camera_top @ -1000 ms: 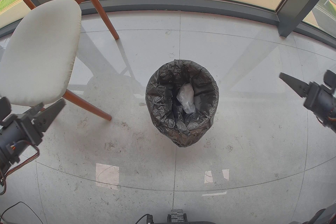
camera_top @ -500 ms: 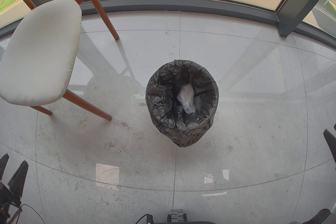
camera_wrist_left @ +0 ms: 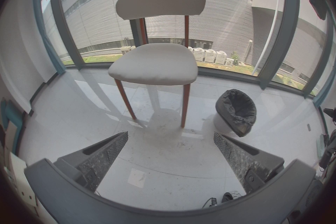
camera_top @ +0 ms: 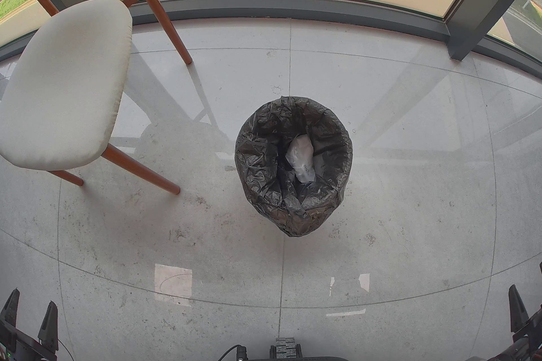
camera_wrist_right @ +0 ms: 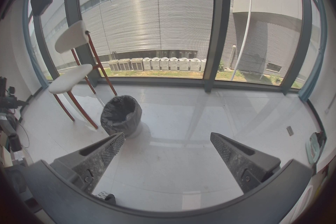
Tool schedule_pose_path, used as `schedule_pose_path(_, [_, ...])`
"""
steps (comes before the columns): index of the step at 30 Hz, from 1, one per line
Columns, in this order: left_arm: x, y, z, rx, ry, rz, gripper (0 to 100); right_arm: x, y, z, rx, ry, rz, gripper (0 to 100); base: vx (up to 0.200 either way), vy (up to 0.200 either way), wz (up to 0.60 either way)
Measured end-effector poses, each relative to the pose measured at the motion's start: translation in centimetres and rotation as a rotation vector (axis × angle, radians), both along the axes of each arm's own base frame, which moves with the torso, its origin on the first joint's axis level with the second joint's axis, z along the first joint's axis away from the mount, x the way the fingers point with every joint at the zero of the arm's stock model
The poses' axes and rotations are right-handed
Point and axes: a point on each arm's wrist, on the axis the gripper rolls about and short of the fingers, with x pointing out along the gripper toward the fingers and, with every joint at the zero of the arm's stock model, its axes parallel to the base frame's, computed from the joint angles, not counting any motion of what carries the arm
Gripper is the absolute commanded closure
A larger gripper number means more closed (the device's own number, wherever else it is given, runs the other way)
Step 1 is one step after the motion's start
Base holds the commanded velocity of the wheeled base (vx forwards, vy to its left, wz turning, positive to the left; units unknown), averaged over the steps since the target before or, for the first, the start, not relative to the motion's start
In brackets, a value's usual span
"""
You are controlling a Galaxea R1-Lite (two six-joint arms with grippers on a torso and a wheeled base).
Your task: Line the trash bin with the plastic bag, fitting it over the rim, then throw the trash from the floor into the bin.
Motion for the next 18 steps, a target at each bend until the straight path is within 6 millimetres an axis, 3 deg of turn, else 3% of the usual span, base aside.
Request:
schedule_pose_path(10, [0.02, 0.13, -0.21, -0.012, -0.101, 0.075, 0, -0.19, 0.05, -0.44, -0.029, -0.008, 0.021, 0, 0.0, 0.0, 0.0])
schedule_pose_path(18, [0.12, -0.43, -0.92, 0.082, -0.045, -0.178, 0, -0.21, 0.06, -0.49, -0.024, -0.009, 0.022, 0, 0.0, 0.0, 0.0])
